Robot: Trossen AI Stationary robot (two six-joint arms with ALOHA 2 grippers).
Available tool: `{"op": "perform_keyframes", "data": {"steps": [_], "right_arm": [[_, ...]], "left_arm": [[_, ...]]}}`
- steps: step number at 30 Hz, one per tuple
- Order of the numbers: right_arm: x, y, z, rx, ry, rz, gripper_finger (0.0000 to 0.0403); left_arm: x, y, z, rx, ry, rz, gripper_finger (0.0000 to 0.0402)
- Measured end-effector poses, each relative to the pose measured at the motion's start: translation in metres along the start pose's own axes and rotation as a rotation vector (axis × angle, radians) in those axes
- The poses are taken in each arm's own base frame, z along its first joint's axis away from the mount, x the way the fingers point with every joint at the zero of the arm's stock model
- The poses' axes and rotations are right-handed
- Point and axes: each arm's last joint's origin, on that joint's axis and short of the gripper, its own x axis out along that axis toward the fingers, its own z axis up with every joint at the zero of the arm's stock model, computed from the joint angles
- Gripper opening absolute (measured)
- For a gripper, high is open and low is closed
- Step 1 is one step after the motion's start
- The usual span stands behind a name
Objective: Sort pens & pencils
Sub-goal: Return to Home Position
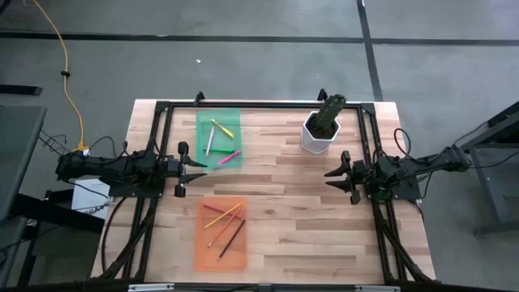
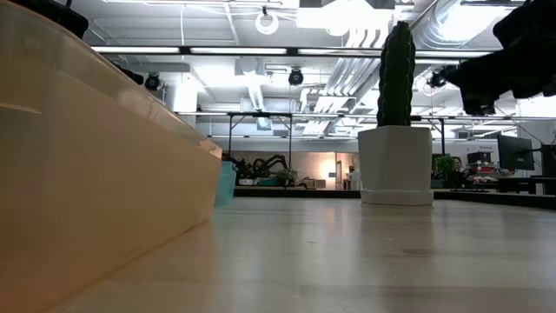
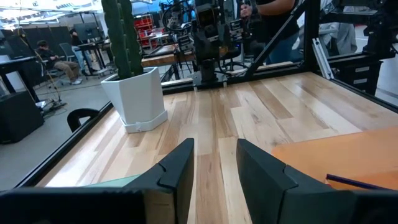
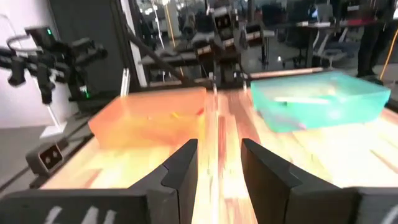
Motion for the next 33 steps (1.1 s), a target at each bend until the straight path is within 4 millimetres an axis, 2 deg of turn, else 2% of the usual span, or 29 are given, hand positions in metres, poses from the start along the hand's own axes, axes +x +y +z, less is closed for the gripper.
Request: {"op": "perform_keyframes", "data": {"steps": [16,27,33], "right_arm": [[0.0,-0.0003,-0.0035,0.033,0.035,-0.004,0.0114],[0.0,0.0012,-0.0047,-0.079,0.049,0.053,0.0114],[0.0,0.0013,-0.0048,-0.007,0.052,0.056,0.0114]], "left_arm": [[0.0,0.0,0.0,0.0,0.0,0.0,0.0108],[0.0,0.0,0.0,0.0,0.0,0.0,0.0108],[0.0,0.0,0.0,0.0,0.0,0.0,0.0108]]}}
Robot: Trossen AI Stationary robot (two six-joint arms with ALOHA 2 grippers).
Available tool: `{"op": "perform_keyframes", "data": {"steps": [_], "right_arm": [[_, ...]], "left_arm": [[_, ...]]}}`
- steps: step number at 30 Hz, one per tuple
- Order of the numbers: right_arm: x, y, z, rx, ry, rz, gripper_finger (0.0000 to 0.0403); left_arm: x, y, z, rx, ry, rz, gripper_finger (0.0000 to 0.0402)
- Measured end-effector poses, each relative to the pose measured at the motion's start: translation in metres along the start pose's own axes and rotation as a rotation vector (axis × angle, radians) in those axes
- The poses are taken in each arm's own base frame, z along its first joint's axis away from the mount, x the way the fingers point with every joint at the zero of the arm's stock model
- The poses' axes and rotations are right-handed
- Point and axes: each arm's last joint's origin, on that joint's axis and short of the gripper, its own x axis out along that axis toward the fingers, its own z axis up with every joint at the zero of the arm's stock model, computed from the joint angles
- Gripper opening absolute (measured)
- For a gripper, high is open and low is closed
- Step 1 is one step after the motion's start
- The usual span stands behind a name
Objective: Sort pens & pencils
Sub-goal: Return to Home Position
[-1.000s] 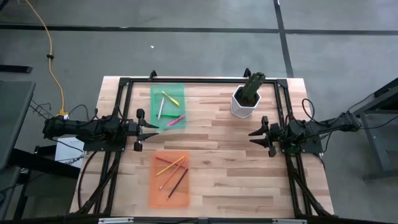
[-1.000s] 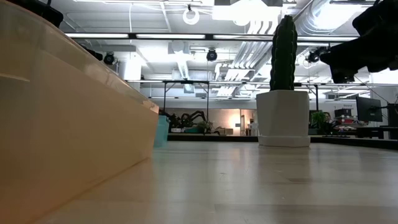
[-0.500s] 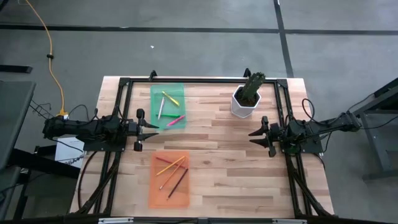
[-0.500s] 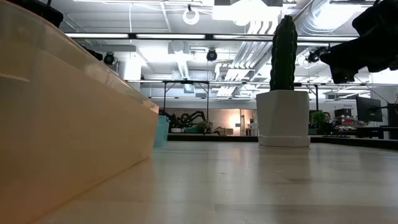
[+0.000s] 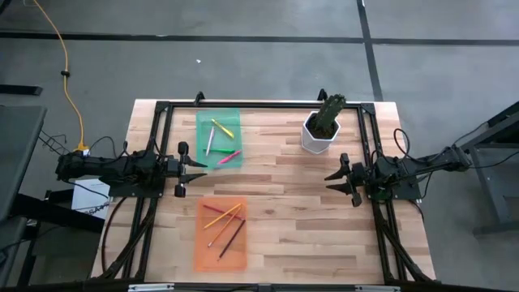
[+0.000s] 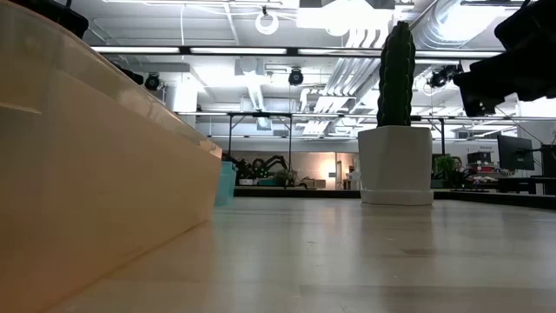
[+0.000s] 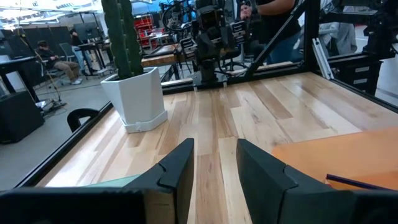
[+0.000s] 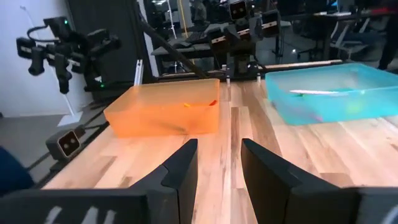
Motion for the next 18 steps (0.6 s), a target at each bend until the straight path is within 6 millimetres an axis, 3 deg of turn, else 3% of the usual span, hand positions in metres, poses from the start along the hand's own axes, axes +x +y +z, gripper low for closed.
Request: {"op": "perform_keyframes", "data": {"steps": [18], "right_arm": [[0.0,0.0,-0.0001,0.031,0.0,0.0,0.0114]], "left_arm": [[0.0,0.0,0.0,0.0,0.0,0.0,0.0108]]}}
